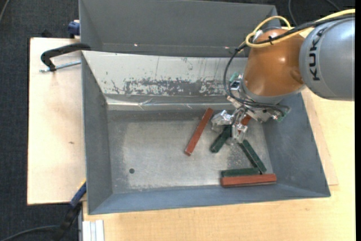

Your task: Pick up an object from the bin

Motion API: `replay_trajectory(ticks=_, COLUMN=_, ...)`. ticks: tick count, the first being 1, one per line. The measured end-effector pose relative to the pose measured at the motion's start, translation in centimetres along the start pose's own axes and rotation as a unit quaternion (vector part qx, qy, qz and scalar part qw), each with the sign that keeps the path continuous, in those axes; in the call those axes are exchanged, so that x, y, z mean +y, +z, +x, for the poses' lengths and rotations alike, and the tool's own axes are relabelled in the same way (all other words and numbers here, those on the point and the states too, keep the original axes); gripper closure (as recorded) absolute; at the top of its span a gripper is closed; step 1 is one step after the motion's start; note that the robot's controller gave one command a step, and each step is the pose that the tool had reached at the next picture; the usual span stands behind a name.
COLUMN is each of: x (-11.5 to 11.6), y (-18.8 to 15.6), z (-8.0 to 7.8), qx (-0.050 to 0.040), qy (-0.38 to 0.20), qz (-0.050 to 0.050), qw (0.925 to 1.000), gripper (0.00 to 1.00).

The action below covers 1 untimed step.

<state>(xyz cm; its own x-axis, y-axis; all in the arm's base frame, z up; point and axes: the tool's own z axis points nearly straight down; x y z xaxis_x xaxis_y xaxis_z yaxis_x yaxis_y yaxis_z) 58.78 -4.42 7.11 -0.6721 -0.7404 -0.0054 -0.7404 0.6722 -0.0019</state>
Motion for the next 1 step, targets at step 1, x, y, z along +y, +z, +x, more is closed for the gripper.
replay_trajectory(ticks=1, x=-0.12, y=-13.71, z=-0.72, qx=-0.0028, qy=-0.003, qz=0.005, qw=1.0000, gripper=1.00)
